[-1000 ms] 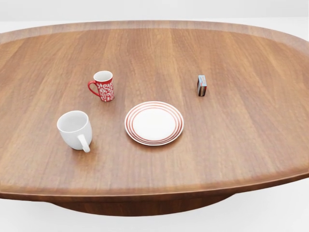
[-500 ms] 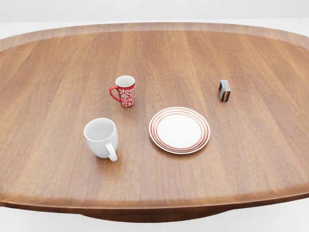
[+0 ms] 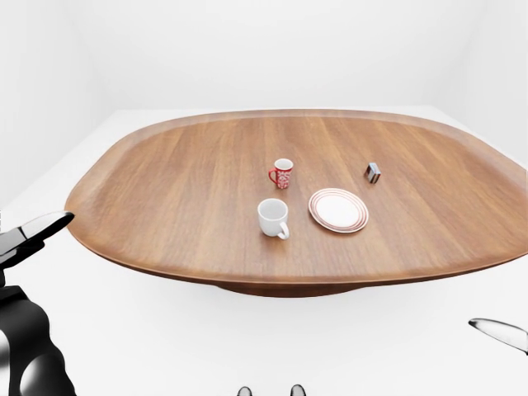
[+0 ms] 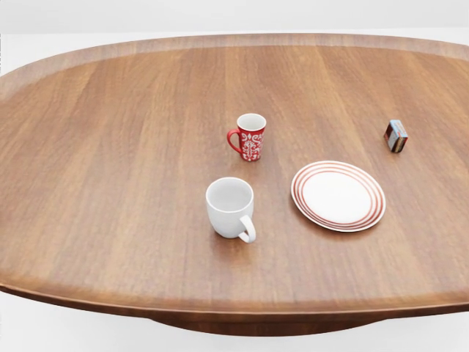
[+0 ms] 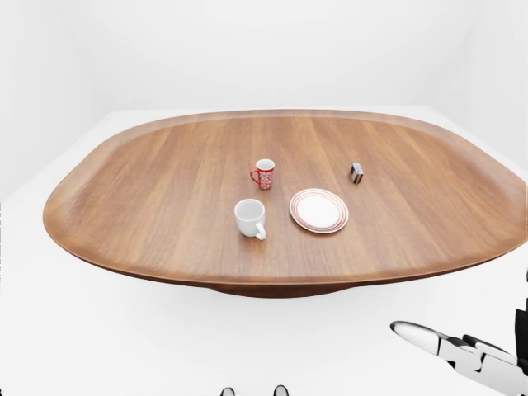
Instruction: Put the white mug on the plate.
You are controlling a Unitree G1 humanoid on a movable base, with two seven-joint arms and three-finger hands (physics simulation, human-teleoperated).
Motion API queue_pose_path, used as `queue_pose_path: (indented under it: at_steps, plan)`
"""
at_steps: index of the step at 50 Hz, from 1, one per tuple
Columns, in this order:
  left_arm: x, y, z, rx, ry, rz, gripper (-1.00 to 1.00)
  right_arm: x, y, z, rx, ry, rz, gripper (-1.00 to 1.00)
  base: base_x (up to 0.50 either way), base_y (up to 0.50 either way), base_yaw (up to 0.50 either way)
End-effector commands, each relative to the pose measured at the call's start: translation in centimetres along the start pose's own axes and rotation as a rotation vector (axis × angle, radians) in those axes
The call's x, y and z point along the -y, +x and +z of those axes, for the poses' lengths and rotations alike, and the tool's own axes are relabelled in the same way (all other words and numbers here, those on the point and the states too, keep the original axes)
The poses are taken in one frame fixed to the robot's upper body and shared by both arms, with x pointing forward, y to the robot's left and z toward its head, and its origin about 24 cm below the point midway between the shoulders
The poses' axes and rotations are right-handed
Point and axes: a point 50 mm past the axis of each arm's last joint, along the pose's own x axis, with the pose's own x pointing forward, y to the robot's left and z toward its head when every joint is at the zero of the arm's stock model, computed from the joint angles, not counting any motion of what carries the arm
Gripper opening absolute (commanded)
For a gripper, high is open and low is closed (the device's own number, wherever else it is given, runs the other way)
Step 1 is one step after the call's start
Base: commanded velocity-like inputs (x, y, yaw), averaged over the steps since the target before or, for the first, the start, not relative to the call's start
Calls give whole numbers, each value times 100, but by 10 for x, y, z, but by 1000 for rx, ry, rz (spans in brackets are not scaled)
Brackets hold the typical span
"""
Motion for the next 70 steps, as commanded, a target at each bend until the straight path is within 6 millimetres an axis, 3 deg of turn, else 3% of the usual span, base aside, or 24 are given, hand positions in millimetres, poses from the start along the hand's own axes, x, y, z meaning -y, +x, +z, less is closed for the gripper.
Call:
queue_pose_path:
  at_steps: [1,14,70]
  plan:
    - [0,0,-1,-4,1,0,100,1,2,1,-7,14,-3,100,0,0,0]
    - [1,-1,-1,-4,2,-2,100,-1,4,1,2,17,6,100,3,0,0]
    - [2,-2,-5,-18,7,-6,100,-4,4,0,4,13,15,100,32,0,0]
